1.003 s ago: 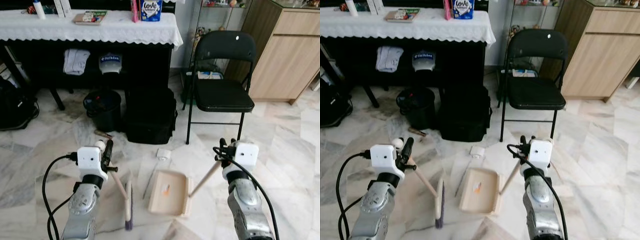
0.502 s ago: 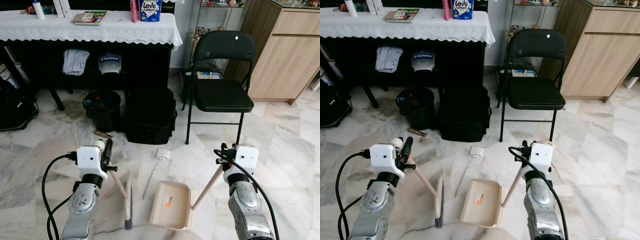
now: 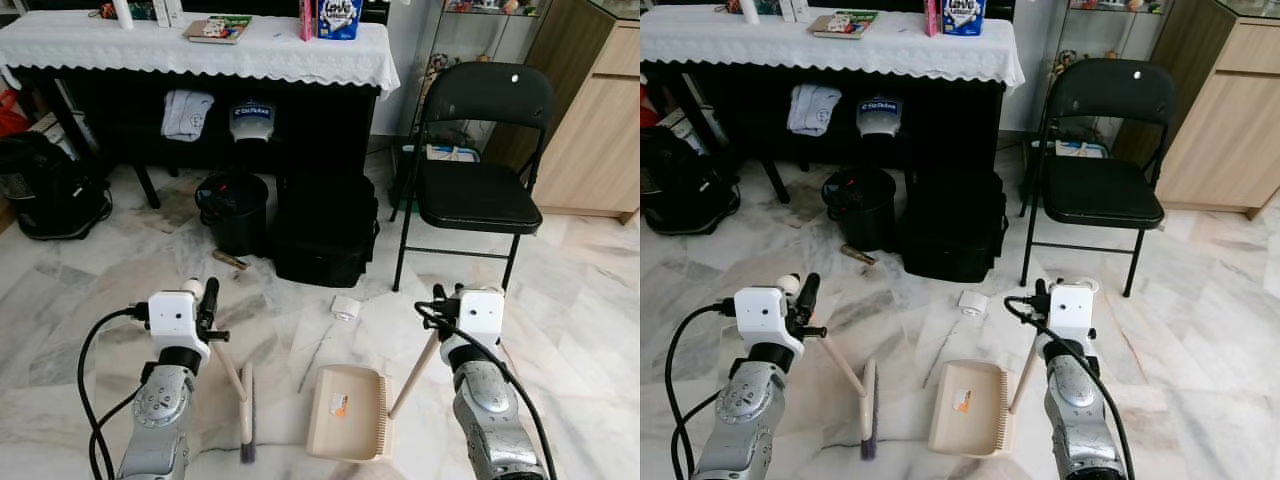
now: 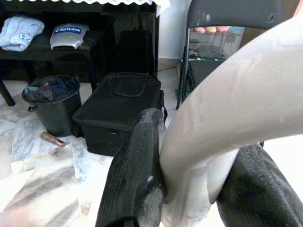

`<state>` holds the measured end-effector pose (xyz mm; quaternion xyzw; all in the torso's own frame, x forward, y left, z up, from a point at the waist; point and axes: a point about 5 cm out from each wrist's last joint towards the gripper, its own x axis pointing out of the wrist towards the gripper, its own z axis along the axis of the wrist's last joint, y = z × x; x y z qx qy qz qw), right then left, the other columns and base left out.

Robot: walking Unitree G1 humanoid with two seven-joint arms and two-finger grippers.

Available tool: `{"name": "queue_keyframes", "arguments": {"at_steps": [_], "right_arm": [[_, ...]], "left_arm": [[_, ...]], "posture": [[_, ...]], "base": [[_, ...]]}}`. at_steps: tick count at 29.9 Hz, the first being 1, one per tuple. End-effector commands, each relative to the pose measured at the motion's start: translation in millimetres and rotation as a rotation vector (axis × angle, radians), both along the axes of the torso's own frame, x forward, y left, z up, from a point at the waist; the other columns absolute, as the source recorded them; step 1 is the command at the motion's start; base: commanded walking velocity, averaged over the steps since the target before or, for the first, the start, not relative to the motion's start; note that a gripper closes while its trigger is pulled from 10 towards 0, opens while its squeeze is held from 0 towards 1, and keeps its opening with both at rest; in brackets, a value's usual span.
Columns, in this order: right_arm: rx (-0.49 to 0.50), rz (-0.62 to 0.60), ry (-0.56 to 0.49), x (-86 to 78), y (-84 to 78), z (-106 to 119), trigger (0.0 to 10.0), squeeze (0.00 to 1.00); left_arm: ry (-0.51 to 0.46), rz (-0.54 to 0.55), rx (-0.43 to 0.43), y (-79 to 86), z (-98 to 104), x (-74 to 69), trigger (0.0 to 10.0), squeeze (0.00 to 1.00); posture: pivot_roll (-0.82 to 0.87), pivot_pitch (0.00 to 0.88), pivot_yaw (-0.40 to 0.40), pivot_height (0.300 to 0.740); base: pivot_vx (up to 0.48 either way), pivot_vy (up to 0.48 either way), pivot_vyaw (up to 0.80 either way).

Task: Sweep floor

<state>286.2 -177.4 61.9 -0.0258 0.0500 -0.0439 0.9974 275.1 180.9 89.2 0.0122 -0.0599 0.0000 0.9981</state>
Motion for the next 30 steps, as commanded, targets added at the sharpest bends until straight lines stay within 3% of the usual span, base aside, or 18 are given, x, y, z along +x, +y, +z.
{"name": "queue_keyframes", "arguments": {"at_steps": [1,30], "right_arm": [[-0.008,-0.007,-0.053,4.0,-3.1,11.4,10.0,0.0],[-0.017,-0.041,-0.05,9.3,-8.7,15.3,10.0,0.0]], "left_arm": [[-0.031,-0.006,0.007,-0.9,4.9,1.4,10.0,0.0],[-0.031,-0.016,0.012,0.1,7.0,5.0,10.0,0.0]], "posture": [[0.0,0.0,-0.019,0.74],[-0.02,0.0,0.0,0.74]], "base": [[0.0,0.0,0.0],[0.0,0.0,0.0]]}}
